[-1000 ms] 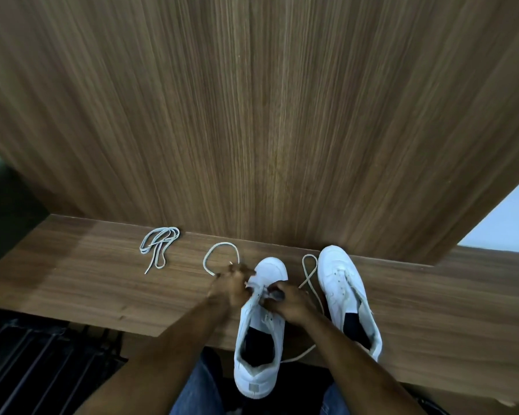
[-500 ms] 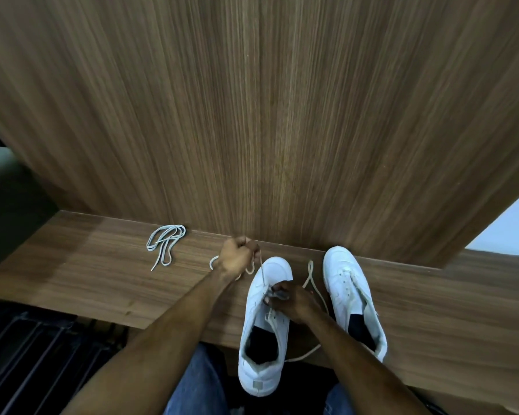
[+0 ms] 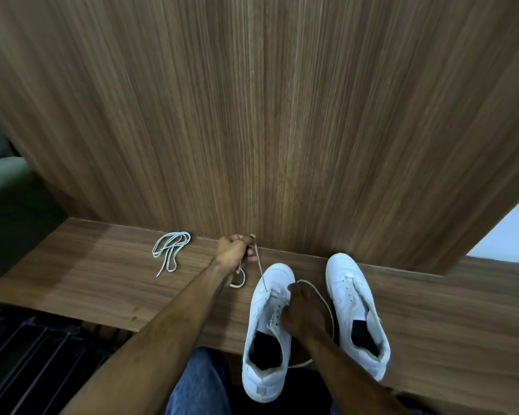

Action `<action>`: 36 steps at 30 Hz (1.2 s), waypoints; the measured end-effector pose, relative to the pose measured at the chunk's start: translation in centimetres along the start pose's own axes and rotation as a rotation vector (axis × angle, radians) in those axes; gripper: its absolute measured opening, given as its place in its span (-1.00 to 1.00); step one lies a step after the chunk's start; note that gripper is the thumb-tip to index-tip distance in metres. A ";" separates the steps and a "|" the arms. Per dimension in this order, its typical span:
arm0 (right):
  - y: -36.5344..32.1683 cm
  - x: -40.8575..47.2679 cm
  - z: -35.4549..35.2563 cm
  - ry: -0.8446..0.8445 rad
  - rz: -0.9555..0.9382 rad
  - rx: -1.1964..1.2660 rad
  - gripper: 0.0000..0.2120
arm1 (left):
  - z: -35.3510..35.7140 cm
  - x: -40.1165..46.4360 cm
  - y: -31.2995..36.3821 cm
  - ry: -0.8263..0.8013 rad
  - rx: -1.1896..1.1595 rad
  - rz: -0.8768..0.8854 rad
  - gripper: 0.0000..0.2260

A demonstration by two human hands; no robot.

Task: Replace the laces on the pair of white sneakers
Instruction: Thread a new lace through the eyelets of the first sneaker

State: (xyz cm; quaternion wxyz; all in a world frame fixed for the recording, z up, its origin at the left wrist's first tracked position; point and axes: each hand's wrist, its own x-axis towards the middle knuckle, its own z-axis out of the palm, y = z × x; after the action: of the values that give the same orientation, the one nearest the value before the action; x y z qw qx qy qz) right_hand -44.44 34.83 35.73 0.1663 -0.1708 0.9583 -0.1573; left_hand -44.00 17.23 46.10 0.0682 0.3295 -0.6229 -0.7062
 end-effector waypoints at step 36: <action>-7.9 -1.8 -23.5 0.191 -0.275 1.145 -0.86 | 2.8 -4.9 12.6 -0.208 0.387 0.747 -0.84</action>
State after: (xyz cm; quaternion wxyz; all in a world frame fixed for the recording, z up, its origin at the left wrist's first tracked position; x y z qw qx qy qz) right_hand -49.36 34.20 60.05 0.1231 -0.1615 0.7007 -0.6839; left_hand -45.76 19.33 59.66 0.1927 0.0152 -0.8238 -0.5328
